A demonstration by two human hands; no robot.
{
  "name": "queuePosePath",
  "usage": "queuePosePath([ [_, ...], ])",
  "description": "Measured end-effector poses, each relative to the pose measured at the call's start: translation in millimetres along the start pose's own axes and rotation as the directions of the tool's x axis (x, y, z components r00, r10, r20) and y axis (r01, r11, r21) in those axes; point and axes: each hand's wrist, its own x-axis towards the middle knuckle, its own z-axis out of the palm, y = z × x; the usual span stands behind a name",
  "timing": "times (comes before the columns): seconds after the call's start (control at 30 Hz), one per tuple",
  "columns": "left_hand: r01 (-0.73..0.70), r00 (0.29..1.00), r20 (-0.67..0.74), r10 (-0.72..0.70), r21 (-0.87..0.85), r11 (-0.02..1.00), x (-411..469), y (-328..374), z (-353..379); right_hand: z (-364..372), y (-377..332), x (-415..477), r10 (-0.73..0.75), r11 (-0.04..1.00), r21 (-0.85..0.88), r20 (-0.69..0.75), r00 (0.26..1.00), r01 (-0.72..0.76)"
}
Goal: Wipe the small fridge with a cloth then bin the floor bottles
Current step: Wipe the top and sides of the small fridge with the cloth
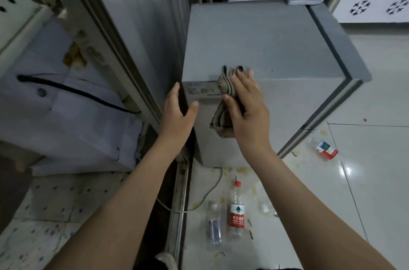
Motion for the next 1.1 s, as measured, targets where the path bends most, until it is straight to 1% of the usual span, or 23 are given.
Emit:
queuePosePath([
  [0.13,-0.1,0.995,0.005,0.1,0.032,0.994,7,-31,6,19,22,-16,-0.09,0.995,-0.047,-0.109,0.99,0.085],
  [0.23,-0.24,0.971,-0.006,0.241,0.063,0.969,10,-51,11,39,37,-24,-0.261,0.962,-0.118,-0.148,0.954,0.245],
  [0.3,-0.3,0.954,-0.023,0.3,0.011,0.954,17,-68,17,55,50,-25,-0.389,0.919,-0.148,-0.183,0.903,0.366],
  [0.4,-0.405,0.914,-0.035,0.404,-0.049,0.913,32,-94,30,78,74,-25,-0.547,0.837,-0.187,-0.242,0.801,0.514],
  [0.5,-0.508,0.861,-0.07,0.504,-0.084,0.857,41,-111,46,95,95,-19,-0.639,0.768,-0.262,-0.246,0.729,0.584],
  [0.6,-0.558,0.829,-0.104,0.549,-0.195,0.806,49,-126,54,105,108,-12,-0.729,0.683,-0.354,-0.276,0.627,0.639],
  [0.67,-0.579,0.813,-0.12,0.57,-0.264,0.771,56,-132,57,109,113,-10,-0.777,0.628,-0.403,-0.273,0.568,0.666],
  [0.7,-0.596,0.8,-0.127,0.587,-0.287,0.75,60,-134,60,110,115,-10,-0.788,0.614,-0.415,-0.273,0.552,0.671],
  [0.8,-0.605,0.787,-0.142,0.6,-0.361,0.709,62,-134,65,115,116,-12,-0.782,0.619,-0.426,-0.261,0.566,0.659],
  [0.87,-0.582,0.801,-0.145,0.58,-0.412,0.701,60,-134,70,117,117,-15,-0.787,0.608,-0.467,-0.246,0.566,0.642],
  [0.93,-0.515,0.837,-0.119,0.534,-0.503,0.694,57,-133,71,122,118,-16,-0.81,0.565,-0.533,-0.213,0.547,0.629],
  [0.97,-0.49,0.842,-0.098,0.531,-0.55,0.676,56,-133,72,125,118,-14,-0.821,0.542,-0.569,-0.205,0.532,0.618],
  [1.1,-0.489,0.82,-0.083,0.567,-0.617,0.617,57,-139,72,138,118,-9,-0.838,0.51,-0.674,-0.249,0.486,0.534],
])
